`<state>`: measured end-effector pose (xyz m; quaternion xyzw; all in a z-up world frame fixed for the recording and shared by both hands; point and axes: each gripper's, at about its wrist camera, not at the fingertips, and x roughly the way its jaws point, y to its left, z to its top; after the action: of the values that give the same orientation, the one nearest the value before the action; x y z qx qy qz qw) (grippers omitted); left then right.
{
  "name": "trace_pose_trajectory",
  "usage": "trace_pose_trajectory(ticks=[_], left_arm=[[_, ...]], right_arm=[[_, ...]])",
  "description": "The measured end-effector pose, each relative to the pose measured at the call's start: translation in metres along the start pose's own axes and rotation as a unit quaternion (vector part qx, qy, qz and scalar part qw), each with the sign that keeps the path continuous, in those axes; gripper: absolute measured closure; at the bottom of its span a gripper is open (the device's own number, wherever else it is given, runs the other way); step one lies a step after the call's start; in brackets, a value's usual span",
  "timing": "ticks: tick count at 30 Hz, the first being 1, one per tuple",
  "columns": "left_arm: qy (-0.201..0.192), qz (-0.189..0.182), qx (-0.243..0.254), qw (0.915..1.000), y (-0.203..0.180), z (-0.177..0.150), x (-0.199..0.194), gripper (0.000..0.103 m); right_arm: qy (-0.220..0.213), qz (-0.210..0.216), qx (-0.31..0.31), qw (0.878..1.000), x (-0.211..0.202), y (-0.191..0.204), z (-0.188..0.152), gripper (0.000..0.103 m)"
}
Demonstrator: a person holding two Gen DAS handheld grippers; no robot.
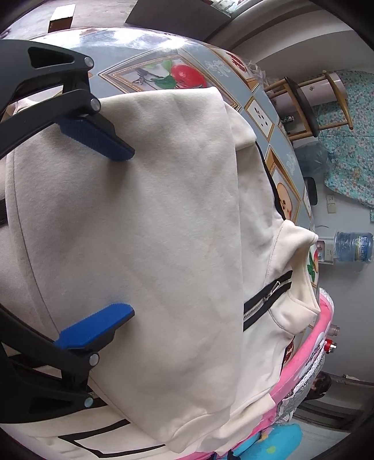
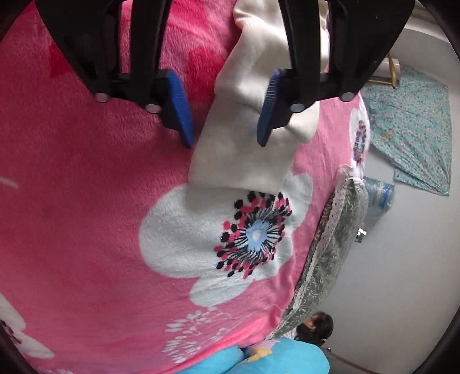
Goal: Fold large clothes
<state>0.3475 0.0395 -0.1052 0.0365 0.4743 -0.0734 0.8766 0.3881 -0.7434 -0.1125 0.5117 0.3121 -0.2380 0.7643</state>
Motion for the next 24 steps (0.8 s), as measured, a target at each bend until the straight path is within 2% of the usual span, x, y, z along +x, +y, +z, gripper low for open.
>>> trace_pose_trajectory(ticks=[1, 2, 6, 9, 12, 14, 19, 22, 24], left_arm=[[-0.001, 0.000, -0.001, 1.0000, 0.000, 0.000, 0.000, 0.005], [-0.002, 0.001, -0.001, 1.0000, 0.000, 0.000, 0.000, 0.005], [-0.001, 0.003, -0.005, 1.0000, 0.001, 0.001, 0.001, 0.005], [-0.001, 0.002, -0.006, 1.0000, 0.002, 0.002, 0.001, 0.005], [0.000, 0.002, -0.007, 1.0000, 0.002, 0.002, 0.002, 0.005], [0.000, -0.001, -0.009, 1.0000, 0.004, 0.002, 0.001, 0.005], [-0.019, -0.004, -0.042, 0.9989, 0.022, -0.001, -0.019, 0.005], [-0.030, -0.011, -0.054, 0.9980, 0.033, -0.009, -0.038, 0.005], [-0.039, -0.016, -0.058, 0.9974, 0.040, -0.018, -0.051, 0.005]], right_arm=[[0.000, -0.015, -0.011, 1.000, 0.002, 0.003, 0.000, 0.080], [-0.004, -0.027, -0.023, 0.999, 0.000, 0.006, -0.001, 0.090], [-0.046, -0.026, -0.079, 0.996, -0.029, 0.029, -0.008, 0.093], [-0.081, 0.000, -0.151, 0.985, -0.072, 0.069, -0.023, 0.094], [-0.104, 0.054, -0.219, 0.969, -0.127, 0.117, -0.050, 0.095], [-0.115, 0.095, -0.268, 0.952, -0.164, 0.154, -0.075, 0.095], [-0.127, 0.189, -0.390, 0.892, -0.251, 0.233, -0.168, 0.095], [-0.105, 0.229, -0.449, 0.857, -0.272, 0.264, -0.233, 0.095], [-0.083, 0.241, -0.483, 0.838, -0.269, 0.279, -0.279, 0.095]])
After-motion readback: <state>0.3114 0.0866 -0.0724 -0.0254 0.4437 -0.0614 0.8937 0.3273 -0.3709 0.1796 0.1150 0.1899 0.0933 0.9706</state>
